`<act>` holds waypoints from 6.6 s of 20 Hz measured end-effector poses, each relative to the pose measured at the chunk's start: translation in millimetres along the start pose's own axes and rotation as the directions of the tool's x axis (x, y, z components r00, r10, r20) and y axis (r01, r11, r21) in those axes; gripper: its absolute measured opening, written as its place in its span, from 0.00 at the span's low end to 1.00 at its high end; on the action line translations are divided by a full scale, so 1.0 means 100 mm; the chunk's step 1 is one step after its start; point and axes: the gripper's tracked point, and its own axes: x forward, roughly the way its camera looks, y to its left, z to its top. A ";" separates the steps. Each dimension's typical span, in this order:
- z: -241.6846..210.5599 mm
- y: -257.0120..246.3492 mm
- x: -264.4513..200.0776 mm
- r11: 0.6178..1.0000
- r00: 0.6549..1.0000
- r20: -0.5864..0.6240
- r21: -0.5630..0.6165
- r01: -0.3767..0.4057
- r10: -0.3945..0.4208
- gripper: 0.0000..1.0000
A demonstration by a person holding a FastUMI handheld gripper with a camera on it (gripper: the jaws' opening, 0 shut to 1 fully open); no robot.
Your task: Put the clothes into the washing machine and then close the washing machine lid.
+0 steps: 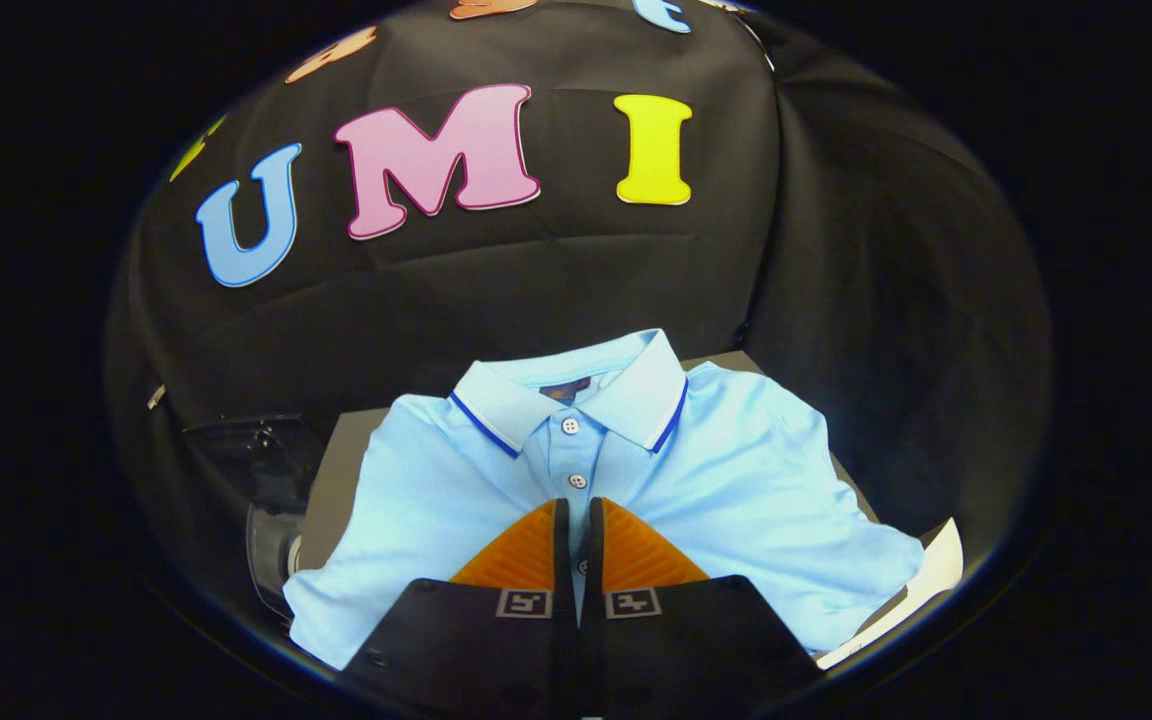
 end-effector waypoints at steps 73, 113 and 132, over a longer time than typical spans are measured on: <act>-3.62 4.67 1.56 0.937 0.940 -0.313 -0.270 -0.223 0.134 0.05; -3.10 4.68 0.97 0.941 0.950 -0.250 -0.231 -0.246 0.187 1.00; -0.72 4.88 0.31 0.950 0.968 0.051 -0.213 -0.230 0.246 1.00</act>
